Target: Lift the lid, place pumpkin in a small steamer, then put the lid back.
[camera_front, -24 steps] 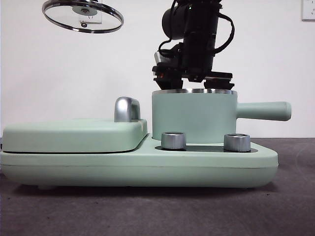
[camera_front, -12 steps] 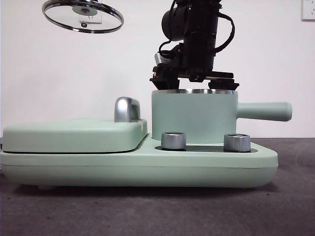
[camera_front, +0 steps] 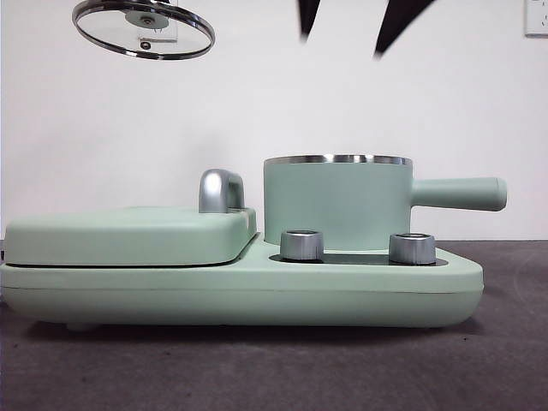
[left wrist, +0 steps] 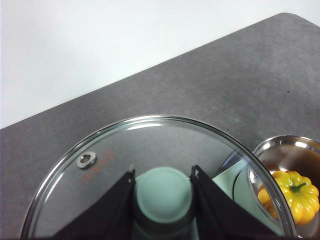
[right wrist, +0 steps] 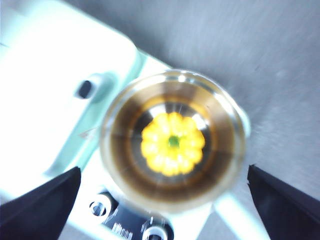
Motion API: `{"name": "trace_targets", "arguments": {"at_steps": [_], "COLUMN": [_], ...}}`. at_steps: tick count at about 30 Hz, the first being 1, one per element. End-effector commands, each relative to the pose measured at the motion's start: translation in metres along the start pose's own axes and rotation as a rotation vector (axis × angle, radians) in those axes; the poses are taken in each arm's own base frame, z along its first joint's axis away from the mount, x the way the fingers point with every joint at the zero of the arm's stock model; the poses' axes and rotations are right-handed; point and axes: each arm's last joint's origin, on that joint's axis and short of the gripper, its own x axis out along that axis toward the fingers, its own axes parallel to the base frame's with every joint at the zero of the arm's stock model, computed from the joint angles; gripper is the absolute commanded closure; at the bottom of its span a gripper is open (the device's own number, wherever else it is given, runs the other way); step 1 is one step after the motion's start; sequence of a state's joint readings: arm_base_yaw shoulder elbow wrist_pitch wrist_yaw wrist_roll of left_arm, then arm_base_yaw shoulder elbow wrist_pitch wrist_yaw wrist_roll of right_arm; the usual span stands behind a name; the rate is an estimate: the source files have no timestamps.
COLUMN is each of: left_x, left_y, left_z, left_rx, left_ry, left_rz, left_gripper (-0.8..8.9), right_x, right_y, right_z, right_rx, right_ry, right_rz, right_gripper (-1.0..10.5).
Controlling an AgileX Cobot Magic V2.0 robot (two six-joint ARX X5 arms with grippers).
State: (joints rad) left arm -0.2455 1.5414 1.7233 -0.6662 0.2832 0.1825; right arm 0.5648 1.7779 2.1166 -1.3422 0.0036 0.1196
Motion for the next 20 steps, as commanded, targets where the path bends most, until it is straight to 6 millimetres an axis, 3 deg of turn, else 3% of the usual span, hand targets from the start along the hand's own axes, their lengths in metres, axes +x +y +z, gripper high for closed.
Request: {"name": "trace_targets", "arguments": {"at_steps": [1,4,9,16,20], "left_x": [0.0,0.005,0.016,0.036,0.05], "left_y": [-0.003,-0.009,-0.021,-0.051,-0.072], "left_z": [0.009,0.009,0.007,0.006,0.004], "left_rx": [0.002,0.009,0.019,0.057,0.086], "left_ry": [-0.039,-0.031,-0.003,0.023,0.035], "left_rz": [-0.008,-0.031,-0.075,-0.162,-0.219], "left_gripper": [7.9,7.9,7.9,7.96,7.96], "right_x": [-0.021,-0.048,-0.064,-0.061,-0.056], "right_y": [0.004,0.01,0.02,0.022,0.017], "right_z": [-0.025,-0.065,-0.117,-0.194,-0.226], "right_rx": [-0.008,-0.052,-0.076,-0.061,-0.042], "right_ry": [0.059,0.032,-0.115,-0.29,-0.37], "right_rz": [0.007,-0.006,0.098,0.244,0.31], "right_gripper": [3.7,3.7,3.7,3.7,3.7]}}
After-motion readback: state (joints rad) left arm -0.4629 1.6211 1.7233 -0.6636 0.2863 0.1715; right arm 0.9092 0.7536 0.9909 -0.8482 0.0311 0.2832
